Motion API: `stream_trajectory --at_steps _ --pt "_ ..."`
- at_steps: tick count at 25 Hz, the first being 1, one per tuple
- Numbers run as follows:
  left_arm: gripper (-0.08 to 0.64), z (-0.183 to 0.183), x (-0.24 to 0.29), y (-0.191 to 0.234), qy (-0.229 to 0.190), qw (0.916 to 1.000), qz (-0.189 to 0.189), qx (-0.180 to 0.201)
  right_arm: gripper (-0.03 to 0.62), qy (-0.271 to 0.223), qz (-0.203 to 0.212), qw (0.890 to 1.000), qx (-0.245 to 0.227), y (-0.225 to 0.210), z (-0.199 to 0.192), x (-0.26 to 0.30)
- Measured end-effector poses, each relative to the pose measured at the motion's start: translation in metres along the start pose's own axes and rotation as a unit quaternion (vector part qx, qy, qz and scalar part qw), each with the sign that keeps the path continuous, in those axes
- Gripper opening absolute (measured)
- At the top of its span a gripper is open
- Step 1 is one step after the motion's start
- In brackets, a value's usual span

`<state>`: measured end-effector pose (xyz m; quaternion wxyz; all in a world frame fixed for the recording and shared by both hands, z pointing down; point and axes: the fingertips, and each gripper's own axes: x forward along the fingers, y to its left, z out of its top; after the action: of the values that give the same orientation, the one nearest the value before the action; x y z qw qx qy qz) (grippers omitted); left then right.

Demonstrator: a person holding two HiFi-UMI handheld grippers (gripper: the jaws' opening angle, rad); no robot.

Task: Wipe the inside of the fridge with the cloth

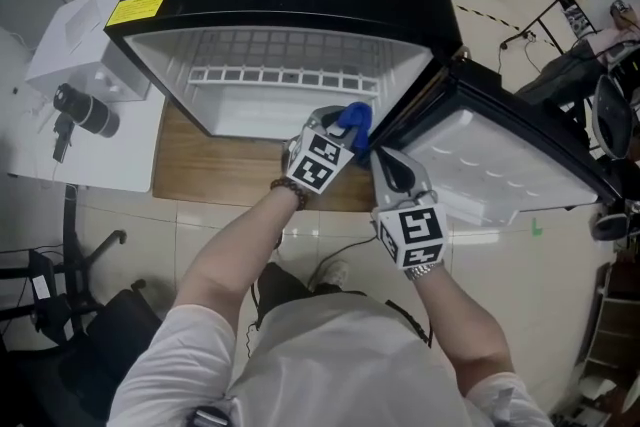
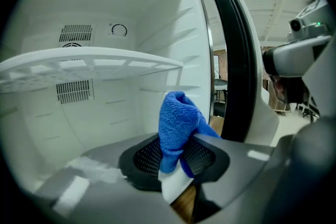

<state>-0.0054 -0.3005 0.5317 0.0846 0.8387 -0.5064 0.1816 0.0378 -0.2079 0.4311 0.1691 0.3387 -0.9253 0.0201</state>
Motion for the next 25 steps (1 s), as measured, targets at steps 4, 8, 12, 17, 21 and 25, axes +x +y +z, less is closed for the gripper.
stream_trajectory --at_steps 4,8,12,17,21,25 --pt "0.107 -0.002 0.01 0.009 -0.002 0.9998 0.014 -0.013 0.002 -0.007 0.015 1.0 -0.005 0.005 0.005 0.004" --pt "0.106 -0.002 0.022 0.02 -0.004 0.9995 0.025 -0.021 0.002 -0.009 0.025 1.0 -0.005 0.007 0.007 0.008" --pt "0.106 -0.003 0.035 0.032 -0.008 0.999 0.034 -0.029 0.002 -0.011 0.034 0.999 -0.007 0.009 0.008 0.012" --pt "0.106 -0.003 0.05 0.047 -0.012 0.9981 0.046 -0.039 0.002 -0.02 0.045 0.999 -0.009 0.01 0.013 0.014" --pt "0.104 -0.004 0.062 0.059 -0.012 0.9972 0.055 -0.05 0.002 -0.022 0.058 0.998 -0.012 0.014 0.015 0.017" --pt "0.102 -0.006 0.075 0.071 -0.013 0.9965 0.062 -0.055 0.002 -0.027 0.07 0.997 -0.016 0.018 0.016 0.019"
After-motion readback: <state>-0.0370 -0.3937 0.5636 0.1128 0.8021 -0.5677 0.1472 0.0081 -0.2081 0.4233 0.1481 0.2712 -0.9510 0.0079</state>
